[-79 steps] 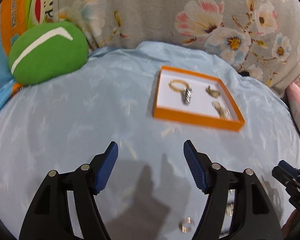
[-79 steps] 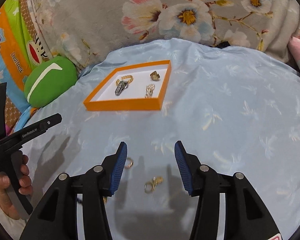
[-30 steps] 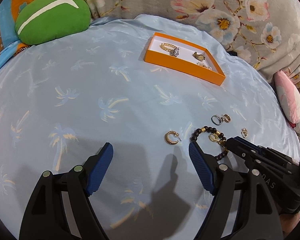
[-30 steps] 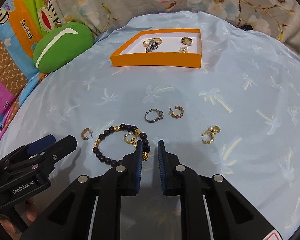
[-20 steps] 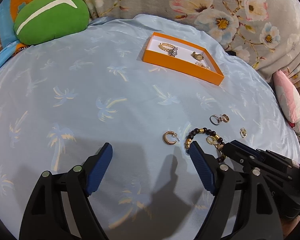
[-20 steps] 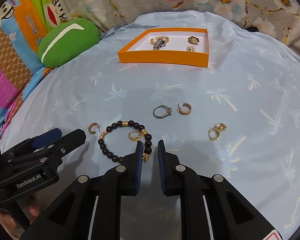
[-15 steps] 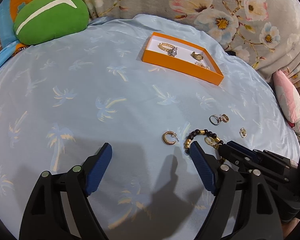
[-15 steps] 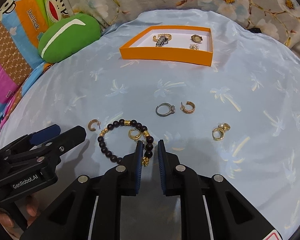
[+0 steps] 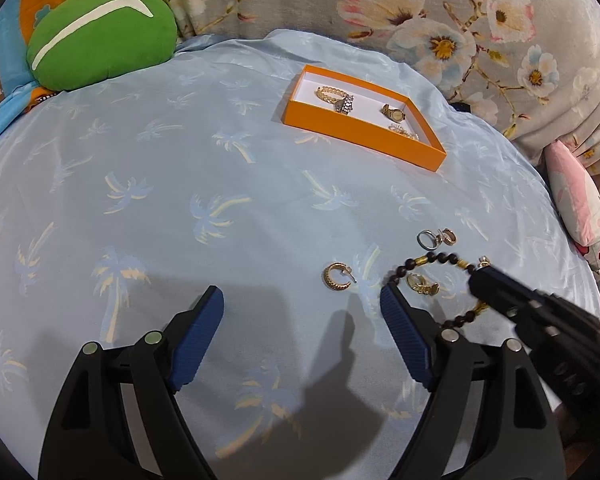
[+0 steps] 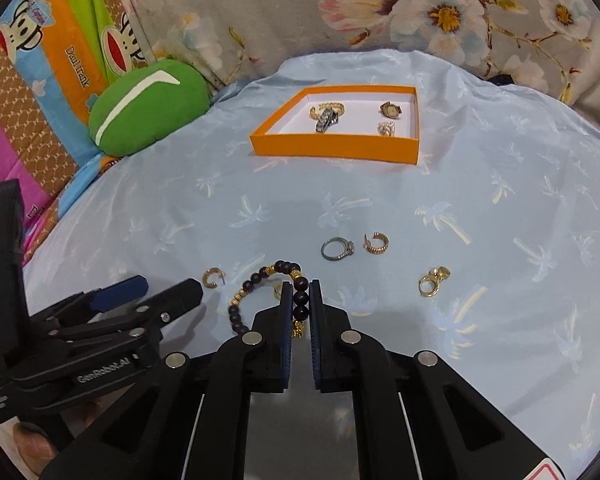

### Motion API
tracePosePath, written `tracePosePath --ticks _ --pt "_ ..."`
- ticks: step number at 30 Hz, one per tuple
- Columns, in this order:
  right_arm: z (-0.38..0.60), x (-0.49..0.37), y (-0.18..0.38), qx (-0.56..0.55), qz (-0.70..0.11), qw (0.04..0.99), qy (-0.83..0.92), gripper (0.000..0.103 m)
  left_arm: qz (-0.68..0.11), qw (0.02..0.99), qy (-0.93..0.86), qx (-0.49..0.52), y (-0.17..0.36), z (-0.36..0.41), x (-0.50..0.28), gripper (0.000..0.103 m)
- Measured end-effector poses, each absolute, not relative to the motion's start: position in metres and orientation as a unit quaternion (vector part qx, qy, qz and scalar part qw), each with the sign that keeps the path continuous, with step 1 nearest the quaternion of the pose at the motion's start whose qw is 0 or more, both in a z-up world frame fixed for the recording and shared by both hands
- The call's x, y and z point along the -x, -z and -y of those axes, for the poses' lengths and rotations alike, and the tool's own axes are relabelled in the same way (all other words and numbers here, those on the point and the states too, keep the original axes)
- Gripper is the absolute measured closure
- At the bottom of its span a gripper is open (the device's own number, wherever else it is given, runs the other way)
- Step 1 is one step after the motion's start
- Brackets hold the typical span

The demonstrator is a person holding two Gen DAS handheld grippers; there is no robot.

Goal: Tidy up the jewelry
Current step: 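Grasp the black bead bracelet with the right tool and lift it, then grasp the silver ring with the left tool while the right tool carries the bead bracelet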

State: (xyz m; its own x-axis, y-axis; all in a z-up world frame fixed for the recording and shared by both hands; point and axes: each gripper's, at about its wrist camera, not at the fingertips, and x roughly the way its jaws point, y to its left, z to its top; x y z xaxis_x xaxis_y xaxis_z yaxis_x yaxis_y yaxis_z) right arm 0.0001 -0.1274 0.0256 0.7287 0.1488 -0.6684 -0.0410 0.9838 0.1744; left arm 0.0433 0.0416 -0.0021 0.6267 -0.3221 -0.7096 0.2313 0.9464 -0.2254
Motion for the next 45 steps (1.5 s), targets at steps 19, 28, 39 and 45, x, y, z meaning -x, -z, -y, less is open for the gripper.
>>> tracePosePath --ticks 19,28,39,45 --pt "0.200 0.057 0.006 -0.146 -0.400 0.905 0.006 0.096 -0.405 0.880 0.234 -0.086 -0.006 0.080 -0.068 0.044" --pt "0.203 0.054 0.011 -0.156 -0.400 0.903 -0.008 0.096 -0.408 0.883 0.210 -0.101 0.006 0.093 -0.080 0.056" --pt "0.204 0.054 0.012 -0.160 -0.399 0.903 -0.011 0.096 -0.404 0.883 0.218 -0.095 0.004 0.096 -0.081 0.080" --pt "0.205 0.053 0.011 -0.164 -0.394 0.904 -0.010 0.096 -0.401 0.885 0.221 -0.078 0.001 0.089 -0.078 0.081"
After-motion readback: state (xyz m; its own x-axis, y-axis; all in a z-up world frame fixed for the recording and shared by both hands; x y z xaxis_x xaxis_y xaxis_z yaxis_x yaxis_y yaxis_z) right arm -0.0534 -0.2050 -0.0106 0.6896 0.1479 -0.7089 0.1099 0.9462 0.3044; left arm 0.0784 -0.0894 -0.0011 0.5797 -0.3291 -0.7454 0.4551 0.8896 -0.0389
